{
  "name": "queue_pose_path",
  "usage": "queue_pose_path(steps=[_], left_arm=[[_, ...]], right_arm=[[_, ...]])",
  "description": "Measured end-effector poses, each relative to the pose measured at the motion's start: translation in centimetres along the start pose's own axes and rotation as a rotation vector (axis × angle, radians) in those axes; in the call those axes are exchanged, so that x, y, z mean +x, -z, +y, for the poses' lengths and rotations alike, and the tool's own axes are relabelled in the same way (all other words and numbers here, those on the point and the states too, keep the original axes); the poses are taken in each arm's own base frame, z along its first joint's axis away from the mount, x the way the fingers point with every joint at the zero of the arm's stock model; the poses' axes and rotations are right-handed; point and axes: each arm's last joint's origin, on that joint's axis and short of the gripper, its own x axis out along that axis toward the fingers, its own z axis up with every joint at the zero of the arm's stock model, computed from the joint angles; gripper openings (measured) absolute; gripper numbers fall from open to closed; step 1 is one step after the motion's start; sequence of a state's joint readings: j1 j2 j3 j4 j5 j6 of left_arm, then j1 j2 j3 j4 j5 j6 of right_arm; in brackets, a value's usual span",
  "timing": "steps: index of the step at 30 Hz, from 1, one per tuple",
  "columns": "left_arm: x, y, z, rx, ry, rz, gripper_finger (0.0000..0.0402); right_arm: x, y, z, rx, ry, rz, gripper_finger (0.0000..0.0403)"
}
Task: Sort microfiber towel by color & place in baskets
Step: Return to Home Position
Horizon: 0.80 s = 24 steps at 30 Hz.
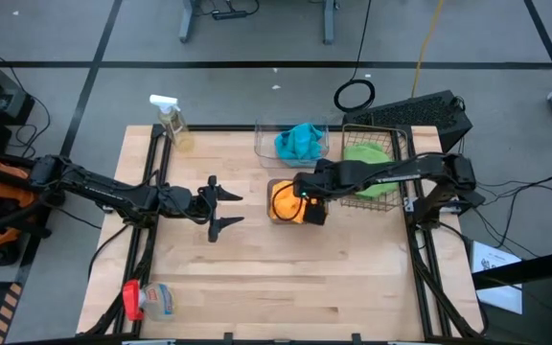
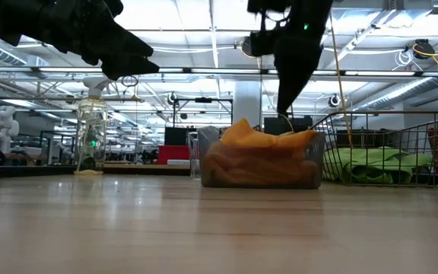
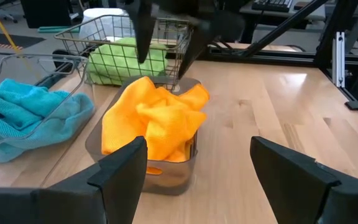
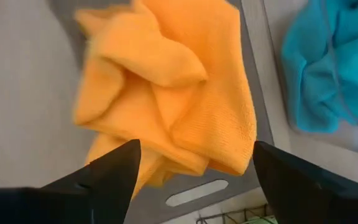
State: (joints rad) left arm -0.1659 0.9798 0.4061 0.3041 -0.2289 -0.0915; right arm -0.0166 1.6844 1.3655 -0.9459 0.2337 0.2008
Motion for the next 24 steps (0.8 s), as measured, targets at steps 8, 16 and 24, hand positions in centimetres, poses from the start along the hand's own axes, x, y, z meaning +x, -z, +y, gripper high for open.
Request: queue_pose_path(steps=[8, 16, 24], left_arm=[[0.0, -0.2, 0.0, 0.002, 0.002, -0.023, 0.0290], [0.0, -0.9, -0.1, 0.008, 0.022, -0.090, 0.0273], [0.0, -0.8, -0.1, 0.056, 0.017, -0.085, 0.0149]], right_arm=[[-5.0, 1.8, 3.1, -0.085, -0.022, -0.260, 0.0266], [-6.3, 7.3, 6.3, -0.195, -0.109, -0.597, 0.0166], [-3.9, 12.2, 4.8, -0.241, -0.191, -0.759, 0.0027]])
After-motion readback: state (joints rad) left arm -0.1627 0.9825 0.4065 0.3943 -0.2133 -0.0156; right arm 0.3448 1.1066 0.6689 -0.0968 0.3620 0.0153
